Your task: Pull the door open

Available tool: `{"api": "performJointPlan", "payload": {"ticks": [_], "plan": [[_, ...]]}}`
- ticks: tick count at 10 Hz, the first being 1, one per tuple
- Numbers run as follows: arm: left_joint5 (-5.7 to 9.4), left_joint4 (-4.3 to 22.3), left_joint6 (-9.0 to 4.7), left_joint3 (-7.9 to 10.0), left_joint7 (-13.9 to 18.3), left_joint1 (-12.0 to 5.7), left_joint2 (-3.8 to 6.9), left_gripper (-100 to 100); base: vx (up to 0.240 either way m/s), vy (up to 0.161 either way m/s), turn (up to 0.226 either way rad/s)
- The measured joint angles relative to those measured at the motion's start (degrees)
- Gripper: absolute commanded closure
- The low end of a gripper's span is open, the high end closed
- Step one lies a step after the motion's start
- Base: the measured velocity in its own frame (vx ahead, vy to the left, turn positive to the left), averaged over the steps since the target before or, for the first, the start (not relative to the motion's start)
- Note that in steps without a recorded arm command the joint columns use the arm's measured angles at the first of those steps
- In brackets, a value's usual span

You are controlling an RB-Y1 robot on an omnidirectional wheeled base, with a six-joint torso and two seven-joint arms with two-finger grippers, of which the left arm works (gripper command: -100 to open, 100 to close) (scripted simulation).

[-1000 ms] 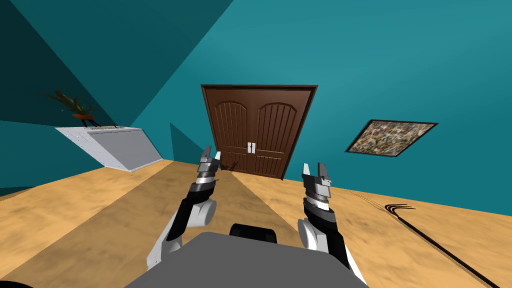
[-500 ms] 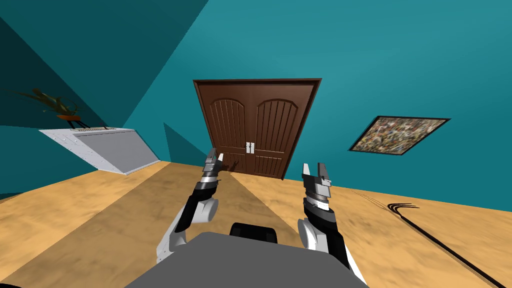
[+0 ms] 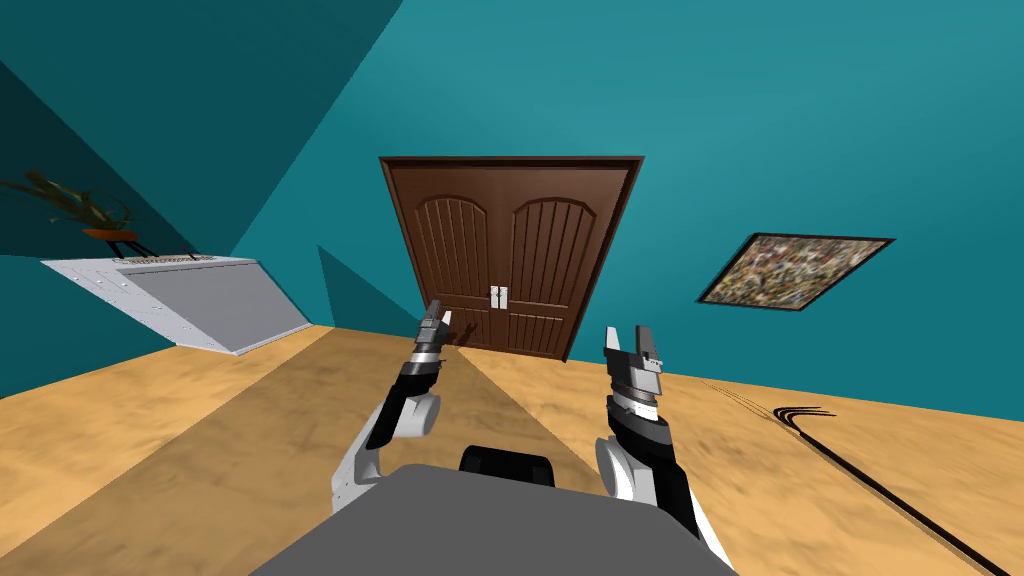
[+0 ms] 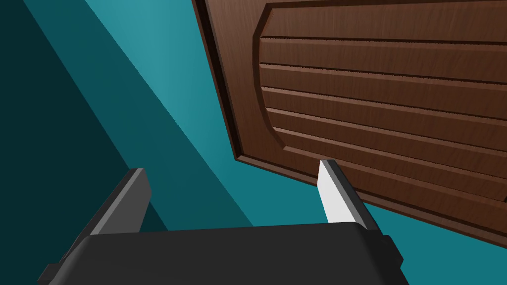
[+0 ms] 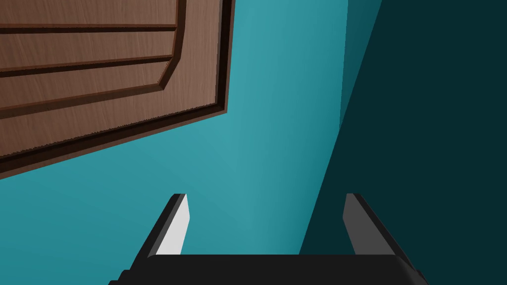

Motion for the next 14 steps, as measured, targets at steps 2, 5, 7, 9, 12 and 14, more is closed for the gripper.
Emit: {"api": "performJointPlan", "payload": {"ticks": [2,5,7,9,12,14], "plan": [[0.05,2.7,0.46,0.36,0.4,-1.47,0.58,-100,0.1,0.015,-0.037],[0.23,7.9,0.42,1.08,1.1,-3.84,1.66,-100,0.09,0.009,-0.042],[0.38,10.4,0.85,1.58,1.6,-5.27,2.24,-100,0.066,0.016,-0.022],[0.34,13.8,0.82,1.84,1.8,-6.87,2.5,-100,0.088,0.008,-0.052],[0.41,18.3,1.0,2.35,2.4,-8.95,3.19,-100,0.073,0.013,-0.025],[0.64,21.5,1.06,2.95,3.0,-10.55,4.05,-100,0.079,0.012,-0.054]]}}
